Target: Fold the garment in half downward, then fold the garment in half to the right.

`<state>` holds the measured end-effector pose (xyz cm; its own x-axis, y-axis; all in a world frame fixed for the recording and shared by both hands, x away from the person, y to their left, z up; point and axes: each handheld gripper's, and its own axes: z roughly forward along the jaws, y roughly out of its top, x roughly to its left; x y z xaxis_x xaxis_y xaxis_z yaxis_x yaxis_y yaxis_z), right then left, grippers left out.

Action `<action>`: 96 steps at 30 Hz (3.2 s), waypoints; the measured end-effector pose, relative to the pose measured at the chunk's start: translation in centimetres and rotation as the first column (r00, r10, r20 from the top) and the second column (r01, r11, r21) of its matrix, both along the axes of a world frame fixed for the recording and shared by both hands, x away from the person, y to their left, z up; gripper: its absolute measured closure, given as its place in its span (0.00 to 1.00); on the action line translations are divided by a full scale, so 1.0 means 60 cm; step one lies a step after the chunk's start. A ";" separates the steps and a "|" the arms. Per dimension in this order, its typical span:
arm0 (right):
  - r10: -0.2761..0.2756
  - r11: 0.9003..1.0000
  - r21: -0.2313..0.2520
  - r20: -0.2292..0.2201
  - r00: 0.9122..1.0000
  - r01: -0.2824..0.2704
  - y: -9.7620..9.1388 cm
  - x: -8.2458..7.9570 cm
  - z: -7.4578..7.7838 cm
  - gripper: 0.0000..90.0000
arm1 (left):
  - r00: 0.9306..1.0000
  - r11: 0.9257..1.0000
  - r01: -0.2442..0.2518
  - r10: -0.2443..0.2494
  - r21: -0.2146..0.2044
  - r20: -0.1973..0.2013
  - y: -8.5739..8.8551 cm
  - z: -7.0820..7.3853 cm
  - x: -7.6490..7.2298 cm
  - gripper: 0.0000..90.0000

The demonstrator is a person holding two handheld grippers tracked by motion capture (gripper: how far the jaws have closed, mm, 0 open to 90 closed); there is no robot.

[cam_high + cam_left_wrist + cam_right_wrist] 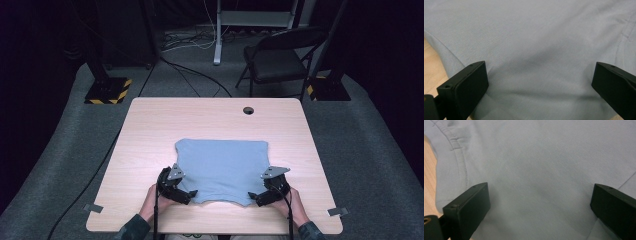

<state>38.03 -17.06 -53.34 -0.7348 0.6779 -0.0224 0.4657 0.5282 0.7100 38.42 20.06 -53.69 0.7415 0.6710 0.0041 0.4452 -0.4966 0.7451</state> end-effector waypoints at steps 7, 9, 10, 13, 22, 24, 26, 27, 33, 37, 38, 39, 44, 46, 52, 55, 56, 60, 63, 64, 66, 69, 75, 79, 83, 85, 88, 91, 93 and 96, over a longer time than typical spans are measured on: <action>-0.024 0.999 0.030 0.007 1.000 0.024 0.002 -0.003 0.000 0.01 | 0.998 0.997 -0.060 0.061 -0.042 0.016 0.009 0.011 -0.004 0.00; -0.029 0.999 0.038 0.015 0.999 0.028 0.001 -0.004 0.002 0.01 | 0.997 0.996 -0.074 0.075 -0.052 0.021 0.013 0.015 -0.006 0.00; -0.033 0.999 0.040 0.013 0.999 0.032 0.001 -0.004 0.004 0.01 | 0.996 0.995 -0.083 0.084 -0.054 0.025 0.015 0.016 -0.007 0.00; -0.047 0.998 0.053 0.025 0.999 0.046 -0.002 -0.007 0.009 0.02 | 0.994 0.993 -0.105 0.107 -0.057 0.033 0.023 0.021 -0.011 0.00; -0.131 0.989 0.074 0.053 0.990 0.127 -0.045 -0.025 0.025 0.03 | 0.983 0.983 -0.177 0.179 -0.058 0.037 0.061 0.025 -0.026 0.00; -0.164 0.984 0.080 0.058 0.985 0.159 -0.062 -0.031 0.026 0.03 | 0.976 0.975 -0.212 0.214 -0.060 0.035 0.080 0.023 -0.032 0.00; -0.194 0.978 0.086 0.060 0.979 0.188 -0.079 -0.036 0.025 0.03 | 0.974 0.973 -0.223 0.226 -0.062 0.034 0.087 0.022 -0.034 0.00; -0.212 0.975 0.086 0.061 0.975 0.206 -0.087 -0.039 0.024 0.03 | 0.967 0.967 -0.250 0.252 -0.056 0.027 0.101 0.020 -0.037 0.00; -0.290 0.955 0.084 0.045 0.956 0.285 -0.127 -0.054 0.012 0.03 | 0.943 0.943 -0.331 0.332 -0.040 0.002 0.137 0.012 -0.044 0.00; -0.319 0.946 0.076 0.036 0.947 0.316 -0.145 -0.063 0.004 0.03 | 0.933 0.932 -0.361 0.360 -0.032 -0.018 0.153 0.007 -0.047 0.00; -0.323 0.945 0.076 0.034 0.946 0.319 -0.148 -0.065 0.002 0.03 | 0.929 0.929 -0.369 0.368 -0.030 -0.025 0.155 0.005 -0.047 0.00; -0.329 0.942 0.073 0.034 0.944 0.326 -0.151 -0.067 0.000 0.03 | 0.927 0.927 -0.375 0.374 -0.022 -0.031 0.158 0.003 -0.047 0.00; -0.335 0.940 0.071 0.028 0.942 0.333 -0.157 -0.071 -0.005 0.04 | 0.920 0.921 -0.390 0.389 -0.014 -0.041 0.165 -0.002 -0.048 0.00; -0.335 0.941 0.064 0.026 0.942 0.333 -0.156 -0.071 -0.005 0.04 | 0.920 0.920 -0.391 0.390 -0.009 -0.037 0.165 -0.002 -0.048 0.00; -0.333 0.942 0.051 0.026 0.943 0.331 -0.155 -0.070 -0.006 0.04 | 0.917 0.917 -0.398 0.398 -0.006 -0.029 0.165 -0.004 -0.048 0.00; -0.332 0.943 0.049 0.026 0.943 0.330 -0.154 -0.070 -0.007 0.04 | 0.916 0.917 -0.399 0.399 -0.007 -0.030 0.166 -0.003 -0.048 0.00; -0.331 0.943 0.047 0.027 0.943 0.330 -0.154 -0.070 -0.007 0.04 | 0.916 0.917 -0.400 0.399 -0.006 -0.030 0.166 -0.003 -0.048 0.00; -0.333 0.942 0.045 0.027 0.943 0.331 -0.153 -0.068 -0.007 0.04 | 0.914 0.915 -0.404 0.404 -0.004 -0.031 0.167 -0.003 -0.048 0.00; -0.331 0.943 0.043 0.029 0.943 0.329 -0.152 -0.067 -0.007 0.04 | 0.912 0.912 -0.410 0.409 -0.006 -0.031 0.167 -0.002 -0.048 0.00; -0.330 0.943 0.043 0.030 0.943 0.329 -0.152 -0.067 -0.007 0.04 | 0.912 0.912 -0.409 0.409 -0.005 -0.030 0.167 -0.002 -0.048 0.00; -0.331 0.943 0.044 0.028 0.943 0.330 -0.152 -0.068 -0.007 0.04 | 0.912 0.913 -0.409 0.409 -0.004 -0.026 0.165 0.000 -0.046 0.00; -0.333 0.942 0.046 0.027 0.943 0.331 -0.152 -0.068 -0.006 0.04 | 0.913 0.913 -0.407 0.407 -0.005 -0.020 0.162 0.002 -0.044 0.00; -0.333 0.943 0.036 0.030 0.943 0.332 -0.148 -0.068 -0.006 0.04 | 0.919 0.919 -0.395 0.395 -0.006 -0.007 0.156 0.010 -0.035 0.00; -0.321 0.947 0.035 0.033 0.947 0.320 -0.141 -0.067 -0.006 0.04 | 0.925 0.926 -0.379 0.379 -0.008 0.008 0.145 0.016 -0.028 0.00; -0.303 0.953 0.035 0.034 0.953 0.301 -0.129 -0.065 -0.004 0.04 | 0.932 0.933 -0.361 0.361 -0.004 0.021 0.133 0.021 -0.022 0.00; -0.292 0.956 0.035 0.038 0.956 0.291 -0.122 -0.063 -0.002 0.04 | 0.935 0.935 -0.354 0.354 -0.001 0.026 0.127 0.021 -0.019 0.00; -0.282 0.959 0.039 0.041 0.959 0.280 -0.114 -0.062 0.001 0.04 | 0.939 0.939 -0.344 0.343 0.008 0.030 0.122 0.022 -0.016 0.00; -0.255 0.967 0.034 0.046 0.966 0.254 -0.095 -0.057 0.005 0.04 | 0.943 0.944 -0.330 0.329 0.008 0.037 0.110 0.026 -0.008 0.00; -0.244 0.970 0.027 0.052 0.969 0.242 -0.084 -0.054 0.007 0.04 | 0.946 0.946 -0.323 0.323 0.008 0.041 0.105 0.028 -0.002 0.00; -0.230 0.973 0.026 0.055 0.972 0.229 -0.074 -0.050 0.010 0.04 | 0.947 0.948 -0.318 0.318 0.010 0.047 0.099 0.030 0.003 0.00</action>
<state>35.02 -21.48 -52.76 -0.5572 0.8292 -0.0454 0.5314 0.3980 0.7478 38.63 25.99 -51.88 0.4884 0.8714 0.0456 0.5489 -0.3474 0.7602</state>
